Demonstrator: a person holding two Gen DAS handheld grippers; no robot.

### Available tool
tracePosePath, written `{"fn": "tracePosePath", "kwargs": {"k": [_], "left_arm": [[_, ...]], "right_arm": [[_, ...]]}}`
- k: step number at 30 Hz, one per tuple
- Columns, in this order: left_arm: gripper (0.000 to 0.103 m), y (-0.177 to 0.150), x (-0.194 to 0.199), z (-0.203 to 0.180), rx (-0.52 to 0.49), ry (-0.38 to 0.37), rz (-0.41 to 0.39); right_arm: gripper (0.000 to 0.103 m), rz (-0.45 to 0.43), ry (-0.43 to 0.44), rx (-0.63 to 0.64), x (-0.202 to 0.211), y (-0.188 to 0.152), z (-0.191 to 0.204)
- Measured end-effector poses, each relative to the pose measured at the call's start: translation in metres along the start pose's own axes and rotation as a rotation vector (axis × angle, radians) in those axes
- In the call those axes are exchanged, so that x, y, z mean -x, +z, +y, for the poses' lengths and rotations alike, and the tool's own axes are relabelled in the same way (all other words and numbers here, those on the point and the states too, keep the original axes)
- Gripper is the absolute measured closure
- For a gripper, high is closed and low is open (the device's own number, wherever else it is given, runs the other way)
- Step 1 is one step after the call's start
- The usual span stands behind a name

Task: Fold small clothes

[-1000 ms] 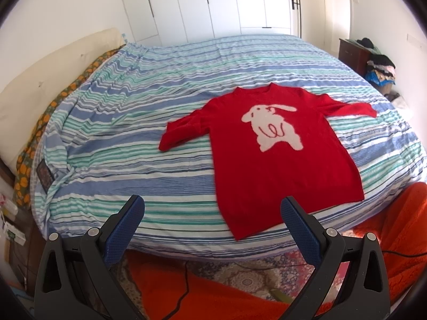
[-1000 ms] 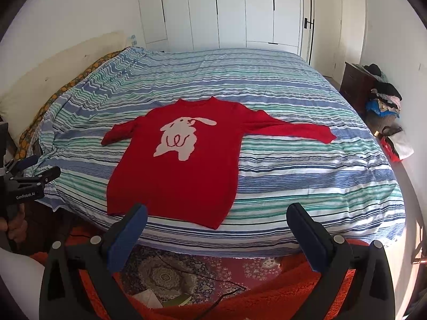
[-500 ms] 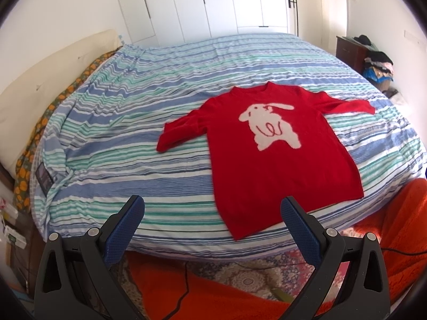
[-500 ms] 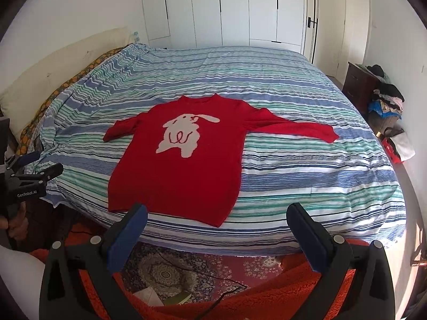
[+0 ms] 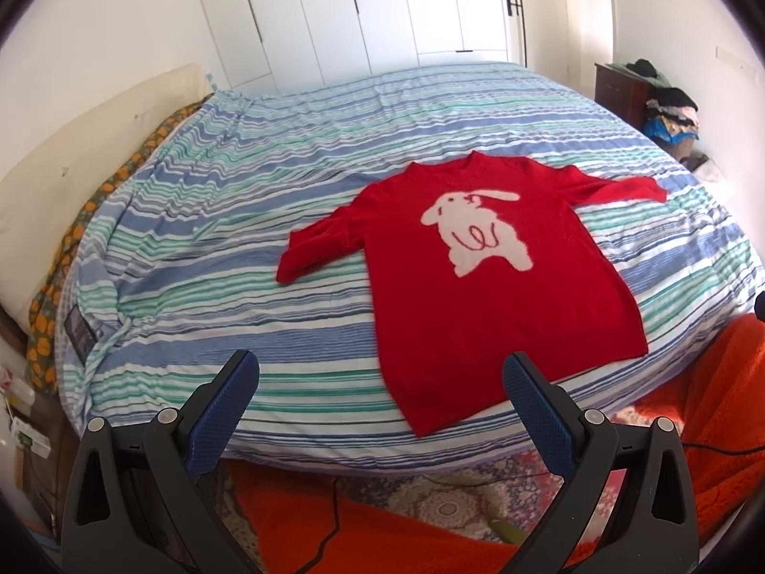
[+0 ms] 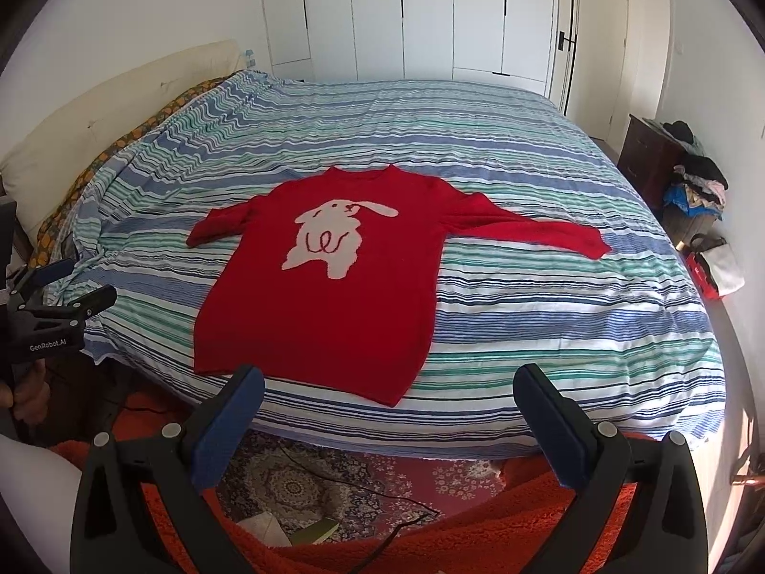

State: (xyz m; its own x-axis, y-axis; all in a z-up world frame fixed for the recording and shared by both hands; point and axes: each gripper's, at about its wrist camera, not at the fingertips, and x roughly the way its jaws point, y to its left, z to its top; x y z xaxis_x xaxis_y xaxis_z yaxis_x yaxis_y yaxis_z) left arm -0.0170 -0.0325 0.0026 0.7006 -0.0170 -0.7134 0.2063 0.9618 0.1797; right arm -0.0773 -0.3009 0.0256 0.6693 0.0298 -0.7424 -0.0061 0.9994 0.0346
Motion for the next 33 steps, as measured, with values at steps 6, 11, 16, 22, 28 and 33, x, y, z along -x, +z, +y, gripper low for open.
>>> {"fn": "tracePosePath", "kwargs": {"k": [6, 11, 16, 22, 28, 33], "left_arm": [[0.001, 0.000, -0.005, 0.004, 0.016, 0.002, 0.021], [0.001, 0.002, -0.004, 0.001, 0.008, 0.008, 0.014], [0.001, 0.000, -0.004, -0.003, -0.004, 0.013, 0.019], [0.001, 0.000, -0.007, -0.005, -0.012, 0.009, 0.029], [0.001, -0.002, -0.012, -0.008, -0.023, 0.013, 0.042], [0.001, -0.001, -0.016, -0.007, -0.026, 0.026, 0.051]], "right_arm": [[0.000, 0.066, -0.196, 0.088, -0.006, 0.010, 0.006], [0.000, 0.098, -0.272, 0.134, -0.016, 0.014, 0.008], [0.000, 0.140, -0.281, 0.149, -0.027, 0.012, 0.006], [0.000, 0.162, -0.283, 0.157, -0.031, 0.006, 0.007], [0.000, 0.173, -0.259, 0.157, -0.042, 0.000, 0.002], [0.001, 0.172, -0.126, 0.144, -0.084, 0.013, -0.043]]}}
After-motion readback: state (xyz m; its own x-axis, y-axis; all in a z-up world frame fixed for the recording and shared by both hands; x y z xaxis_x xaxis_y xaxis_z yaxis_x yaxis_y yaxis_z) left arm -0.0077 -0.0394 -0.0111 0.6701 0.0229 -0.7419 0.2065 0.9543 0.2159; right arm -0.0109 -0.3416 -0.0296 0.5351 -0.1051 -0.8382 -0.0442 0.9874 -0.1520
